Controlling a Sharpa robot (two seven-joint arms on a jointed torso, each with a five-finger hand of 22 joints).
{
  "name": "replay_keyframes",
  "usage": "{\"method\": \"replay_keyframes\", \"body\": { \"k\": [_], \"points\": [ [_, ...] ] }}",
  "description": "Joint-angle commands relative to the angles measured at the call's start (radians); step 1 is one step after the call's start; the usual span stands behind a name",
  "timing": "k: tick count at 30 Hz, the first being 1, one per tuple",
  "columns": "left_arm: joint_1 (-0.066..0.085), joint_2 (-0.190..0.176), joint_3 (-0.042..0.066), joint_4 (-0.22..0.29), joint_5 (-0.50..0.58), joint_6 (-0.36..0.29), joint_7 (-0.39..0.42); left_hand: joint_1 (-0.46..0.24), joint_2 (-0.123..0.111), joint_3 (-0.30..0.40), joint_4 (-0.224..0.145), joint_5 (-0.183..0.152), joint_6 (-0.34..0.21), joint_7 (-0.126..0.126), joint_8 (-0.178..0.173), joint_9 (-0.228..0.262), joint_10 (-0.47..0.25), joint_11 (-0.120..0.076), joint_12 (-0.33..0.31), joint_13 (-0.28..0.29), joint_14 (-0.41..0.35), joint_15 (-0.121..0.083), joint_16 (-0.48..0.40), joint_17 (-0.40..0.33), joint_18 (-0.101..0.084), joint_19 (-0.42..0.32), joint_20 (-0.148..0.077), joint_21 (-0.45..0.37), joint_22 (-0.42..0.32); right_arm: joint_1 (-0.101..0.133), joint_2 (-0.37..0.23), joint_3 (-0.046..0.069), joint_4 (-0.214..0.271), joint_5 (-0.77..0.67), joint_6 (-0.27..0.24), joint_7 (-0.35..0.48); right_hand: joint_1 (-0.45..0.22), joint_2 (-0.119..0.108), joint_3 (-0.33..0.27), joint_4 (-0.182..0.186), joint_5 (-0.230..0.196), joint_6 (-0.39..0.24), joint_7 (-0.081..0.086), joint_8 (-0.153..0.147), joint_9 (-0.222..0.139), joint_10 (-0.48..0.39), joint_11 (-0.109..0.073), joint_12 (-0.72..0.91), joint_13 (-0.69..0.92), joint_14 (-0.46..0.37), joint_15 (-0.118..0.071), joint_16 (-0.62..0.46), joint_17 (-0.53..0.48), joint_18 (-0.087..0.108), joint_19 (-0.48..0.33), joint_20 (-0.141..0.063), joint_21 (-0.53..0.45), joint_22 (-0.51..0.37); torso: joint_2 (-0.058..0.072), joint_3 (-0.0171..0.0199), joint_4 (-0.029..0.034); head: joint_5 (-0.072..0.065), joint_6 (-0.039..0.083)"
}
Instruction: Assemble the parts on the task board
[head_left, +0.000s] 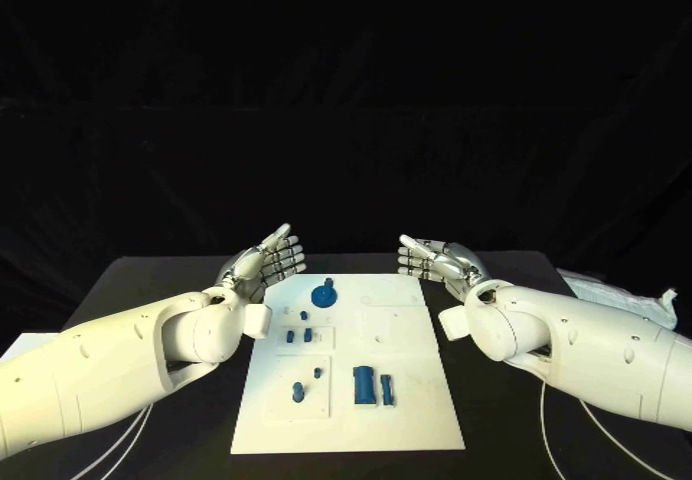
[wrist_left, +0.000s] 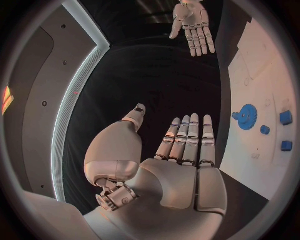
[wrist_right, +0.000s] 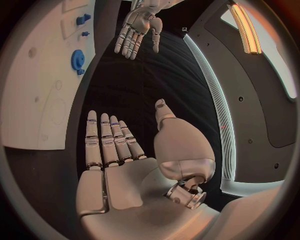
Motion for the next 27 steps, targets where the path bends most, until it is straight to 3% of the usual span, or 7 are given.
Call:
{"method": "replay_keyframes", "body": {
  "k": [1,3,4,8,11,13,27],
  "points": [
    [-0.009,0.001,0.005,0.033,-0.055,-0.148,0.053,-0.258,0.013,-0.064,0.002,-0.025,-0.193,-0.036,-0.013,-0.009,-0.206,-0.085,-0.019,-0.009,-0.194,-0.038,-0.048,-0.024,-0.040,-0.170,-0.045,-0.012,-0.103,-0.001,-0.008,-0.005,0.052,0.091,-0.148,0.104,-0.283,-0.009,0.004,-0.014,-0.066,-0.182,-0.036,-0.013,-0.026,-0.200,-0.091,-0.011,-0.098,-0.206,-0.039,-0.014,-0.035,-0.043,-0.195,-0.044,-0.037,-0.026,-0.028,0.0152,0.0136,0.005,0.033],
    [-0.018,0.002,0.010,0.064,-0.079,-0.224,0.074,-0.309,0.013,-0.076,0.002,-0.025,-0.231,-0.113,-0.013,-0.009,-0.248,-0.085,-0.019,-0.009,-0.233,-0.038,-0.058,-0.024,-0.050,-0.203,-0.054,-0.012,-0.123,-0.002,-0.015,-0.011,0.093,0.130,-0.211,0.143,-0.337,-0.009,0.004,-0.014,-0.066,-0.218,-0.044,-0.013,-0.026,-0.238,-0.091,-0.011,-0.098,-0.246,-0.039,-0.014,-0.111,-0.043,-0.233,-0.052,-0.044,-0.026,-0.034,0.0186,0.0167,0.007,0.043],
    [-0.021,0.002,0.011,0.076,-0.088,-0.253,0.082,-0.329,0.013,-0.081,0.002,-0.025,-0.246,-0.113,-0.013,-0.009,-0.263,-0.085,-0.019,-0.009,-0.247,-0.038,-0.061,-0.024,-0.050,-0.216,-0.058,-0.012,-0.131,-0.002,-0.018,-0.013,0.108,0.144,-0.233,0.157,-0.359,-0.009,0.004,-0.014,-0.066,-0.233,-0.114,-0.013,-0.026,-0.255,-0.091,-0.011,-0.098,-0.263,-0.039,-0.014,-0.111,-0.044,-0.249,-0.055,-0.117,-0.026,-0.036,0.0194,0.0174,0.007,0.046],
    [-0.033,0.002,0.017,0.115,-0.118,-0.350,0.110,-0.403,0.013,-0.099,0.002,-0.025,-0.301,-0.113,-0.013,-0.009,-0.323,-0.085,-0.019,-0.009,-0.303,-0.038,-0.075,-0.024,-0.061,-0.265,-0.071,-0.012,-0.160,-0.003,-0.026,-0.019,0.153,0.187,-0.303,0.200,-0.439,-0.009,0.004,-0.014,-0.066,-0.283,-0.114,-0.013,-0.026,-0.312,-0.091,-0.011,-0.098,-0.320,-0.039,-0.014,-0.111,-0.054,-0.304,-0.136,-0.117,-0.026,-0.037,0.0199,0.0179,0.007,0.047],
    [-0.040,0.002,0.021,0.138,-0.136,-0.407,0.125,-0.455,0.013,-0.112,0.002,-0.025,-0.341,-0.113,-0.013,-0.009,-0.364,-0.085,-0.019,-0.009,-0.342,-0.038,-0.152,-0.024,-0.061,-0.299,-0.144,-0.012,-0.181,-0.003,-0.030,-0.022,0.175,0.208,-0.336,0.220,-0.490,-0.009,0.004,-0.014,-0.066,-0.316,-0.114,-0.013,-0.026,-0.348,-0.091,-0.011,-0.098,-0.358,-0.039,-0.014,-0.111,-0.130,-0.338,-0.136,-0.117,-0.026,-0.037,0.0199,0.0179,0.007,0.047],
    [-0.042,0.002,0.022,0.145,-0.142,-0.425,0.130,-0.474,0.013,-0.117,0.002,-0.025,-0.355,-0.113,-0.013,-0.009,-0.380,-0.085,-0.019,-0.009,-0.357,-0.038,-0.152,-0.024,-0.132,-0.310,-0.144,-0.012,-0.189,-0.003,-0.031,-0.022,0.179,0.212,-0.344,0.225,-0.518,-0.009,0.004,-0.014,-0.066,-0.334,-0.114,-0.013,-0.026,-0.367,-0.091,-0.011,-0.098,-0.378,-0.039,-0.014,-0.111,-0.130,-0.357,-0.136,-0.117,-0.026,-0.037,0.0199,0.0179,0.007,0.047],
    [-0.045,0.003,0.023,0.155,-0.150,-0.449,0.137,-0.624,0.013,-0.200,0.002,-0.025,-0.468,-0.113,-0.013,-0.009,-0.500,-0.085,-0.019,-0.009,-0.470,-0.038,-0.152,-0.024,-0.132,-0.411,-0.144,-0.012,-0.249,-0.003,-0.032,-0.023,0.181,0.214,-0.346,0.226,-0.681,-0.009,0.004,-0.014,-0.066,-0.440,-0.114,-0.013,-0.026,-0.482,-0.091,-0.011,-0.098,-0.497,-0.039,-0.014,-0.111,-0.130,-0.471,-0.136,-0.117,-0.026,-0.037,0.0199,0.0179,0.007,0.047]
  ]
}}
